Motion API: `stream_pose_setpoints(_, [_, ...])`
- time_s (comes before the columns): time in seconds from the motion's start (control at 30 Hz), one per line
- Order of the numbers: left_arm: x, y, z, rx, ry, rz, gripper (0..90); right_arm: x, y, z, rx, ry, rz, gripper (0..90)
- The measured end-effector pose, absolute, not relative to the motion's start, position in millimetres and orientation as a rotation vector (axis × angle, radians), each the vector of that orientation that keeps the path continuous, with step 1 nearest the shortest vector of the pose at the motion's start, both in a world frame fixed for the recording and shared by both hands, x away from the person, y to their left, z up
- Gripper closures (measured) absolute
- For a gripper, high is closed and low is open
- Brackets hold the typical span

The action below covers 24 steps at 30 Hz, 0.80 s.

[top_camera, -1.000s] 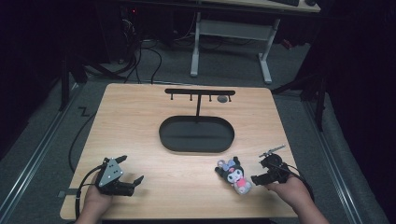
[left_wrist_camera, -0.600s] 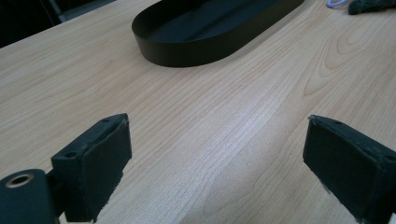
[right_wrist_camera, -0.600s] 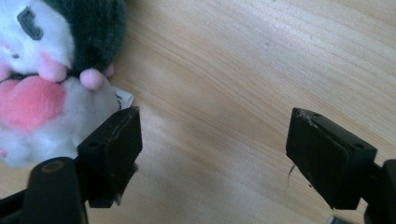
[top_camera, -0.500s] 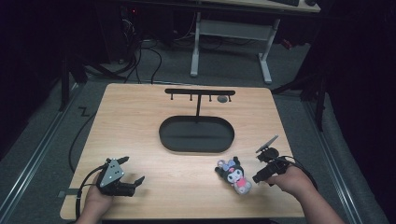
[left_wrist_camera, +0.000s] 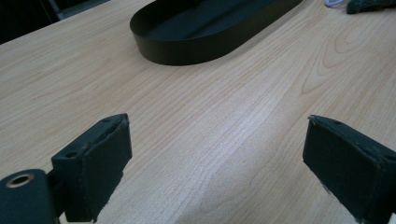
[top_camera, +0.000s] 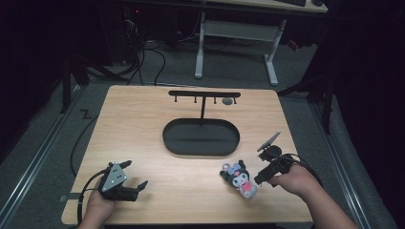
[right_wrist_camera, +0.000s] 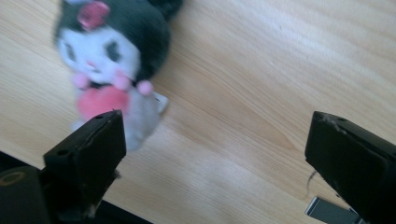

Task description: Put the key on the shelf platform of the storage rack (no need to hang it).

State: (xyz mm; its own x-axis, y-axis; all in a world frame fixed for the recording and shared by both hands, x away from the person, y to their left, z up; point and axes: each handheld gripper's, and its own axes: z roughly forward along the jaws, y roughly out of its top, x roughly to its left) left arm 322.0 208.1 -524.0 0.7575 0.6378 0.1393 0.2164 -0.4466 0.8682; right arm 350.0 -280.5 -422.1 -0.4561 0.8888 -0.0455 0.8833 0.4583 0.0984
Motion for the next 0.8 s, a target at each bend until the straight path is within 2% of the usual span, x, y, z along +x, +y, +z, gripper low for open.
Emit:
stream_pose_setpoints(0.27, [322.2,208.1,-523.9,2.020,0.643,0.563,8.5,340.7,-251.3,-413.3,1.525,2.648,0.165,6.2])
stream_pose_setpoints(0.47, [322.6,208.6,-524.0,2.013,0.646,0.567,8.5,331.6,-227.9,-431.2,1.459,2.690,0.175,10.2])
stream_pose_setpoints(0.8, [322.9,208.8,-523.9,2.012,0.646,0.567,8.7,328.9,-226.7,-464.3,1.468,2.678,0.155,13.6])
